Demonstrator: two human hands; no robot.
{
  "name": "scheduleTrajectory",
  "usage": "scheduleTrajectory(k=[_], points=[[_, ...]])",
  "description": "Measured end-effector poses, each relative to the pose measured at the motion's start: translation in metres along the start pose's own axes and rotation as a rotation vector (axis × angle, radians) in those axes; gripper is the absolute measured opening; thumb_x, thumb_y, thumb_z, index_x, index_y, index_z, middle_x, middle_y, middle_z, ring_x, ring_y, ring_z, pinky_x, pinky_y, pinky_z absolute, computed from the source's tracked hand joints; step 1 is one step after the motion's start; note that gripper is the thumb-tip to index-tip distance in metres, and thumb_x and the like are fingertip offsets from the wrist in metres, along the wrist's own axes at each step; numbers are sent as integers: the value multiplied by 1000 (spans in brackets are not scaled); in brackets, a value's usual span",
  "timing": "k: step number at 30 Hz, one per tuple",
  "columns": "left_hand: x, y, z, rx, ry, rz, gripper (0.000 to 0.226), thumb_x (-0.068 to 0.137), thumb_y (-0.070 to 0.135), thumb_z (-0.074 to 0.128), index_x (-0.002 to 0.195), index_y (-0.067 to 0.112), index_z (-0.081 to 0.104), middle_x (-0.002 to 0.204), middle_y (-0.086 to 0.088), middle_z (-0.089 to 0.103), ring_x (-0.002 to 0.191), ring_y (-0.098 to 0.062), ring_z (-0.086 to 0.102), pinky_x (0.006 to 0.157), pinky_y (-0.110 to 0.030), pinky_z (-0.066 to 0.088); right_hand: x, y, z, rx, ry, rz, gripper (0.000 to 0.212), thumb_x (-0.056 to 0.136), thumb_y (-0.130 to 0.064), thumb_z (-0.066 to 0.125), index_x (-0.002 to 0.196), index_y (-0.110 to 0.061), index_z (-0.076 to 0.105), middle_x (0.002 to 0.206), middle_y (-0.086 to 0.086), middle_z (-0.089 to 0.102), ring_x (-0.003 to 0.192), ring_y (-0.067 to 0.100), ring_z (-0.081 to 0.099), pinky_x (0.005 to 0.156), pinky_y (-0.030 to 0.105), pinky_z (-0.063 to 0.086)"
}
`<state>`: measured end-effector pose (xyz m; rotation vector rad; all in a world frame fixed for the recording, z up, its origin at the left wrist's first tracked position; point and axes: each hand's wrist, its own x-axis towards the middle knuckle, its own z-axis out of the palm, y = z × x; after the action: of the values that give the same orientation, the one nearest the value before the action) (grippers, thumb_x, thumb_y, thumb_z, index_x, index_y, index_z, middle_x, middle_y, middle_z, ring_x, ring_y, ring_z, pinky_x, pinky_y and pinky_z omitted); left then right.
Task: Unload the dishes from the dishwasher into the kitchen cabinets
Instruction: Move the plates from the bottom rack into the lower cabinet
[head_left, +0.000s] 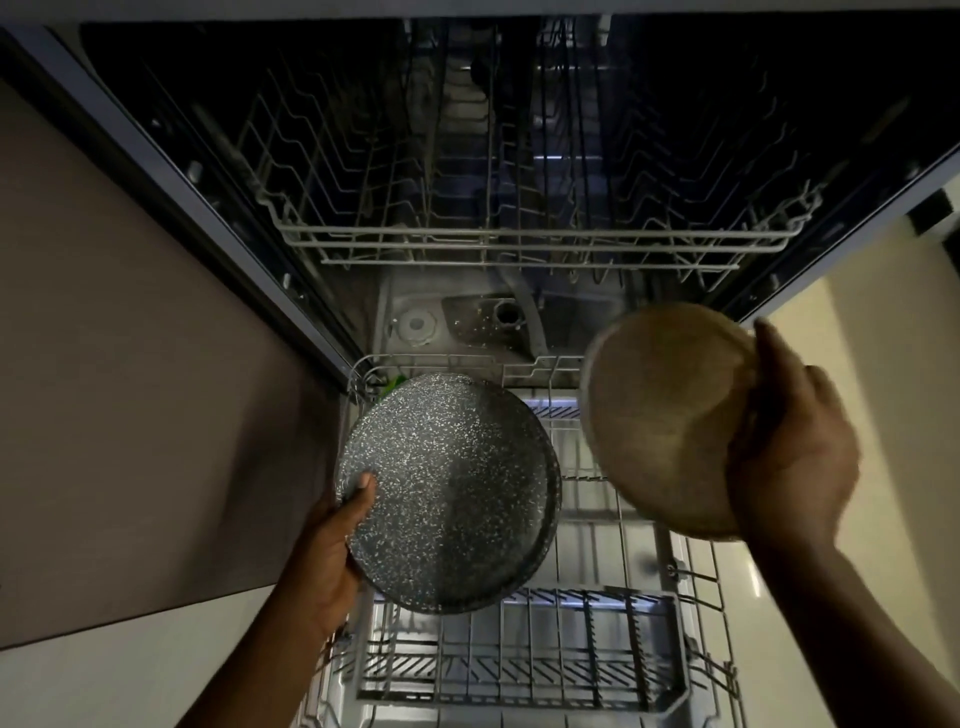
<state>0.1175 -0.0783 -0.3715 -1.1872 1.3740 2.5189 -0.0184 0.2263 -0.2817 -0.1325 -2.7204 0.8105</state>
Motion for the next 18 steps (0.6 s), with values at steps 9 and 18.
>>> scheduleTrajectory(k=[9,18], points=[[-6,14,13,31,-46,51,57,76,45,71,122,14,61,121,-11,66,110,-26,64,81,-40,57,-43,-19,43,710,-471,375,30,102,-27,42,122,-41,59,120,-13,62,112,13,58,84,39,54],[-20,17,4,209,-163,-19,105,42,90,59,128,31,54,123,2,66,113,-18,63,83,-40,57,-75,-26,82,633,-779,367,46,99,-32,41,144,-42,34,132,-12,45,115,14,50,77,25,53]])
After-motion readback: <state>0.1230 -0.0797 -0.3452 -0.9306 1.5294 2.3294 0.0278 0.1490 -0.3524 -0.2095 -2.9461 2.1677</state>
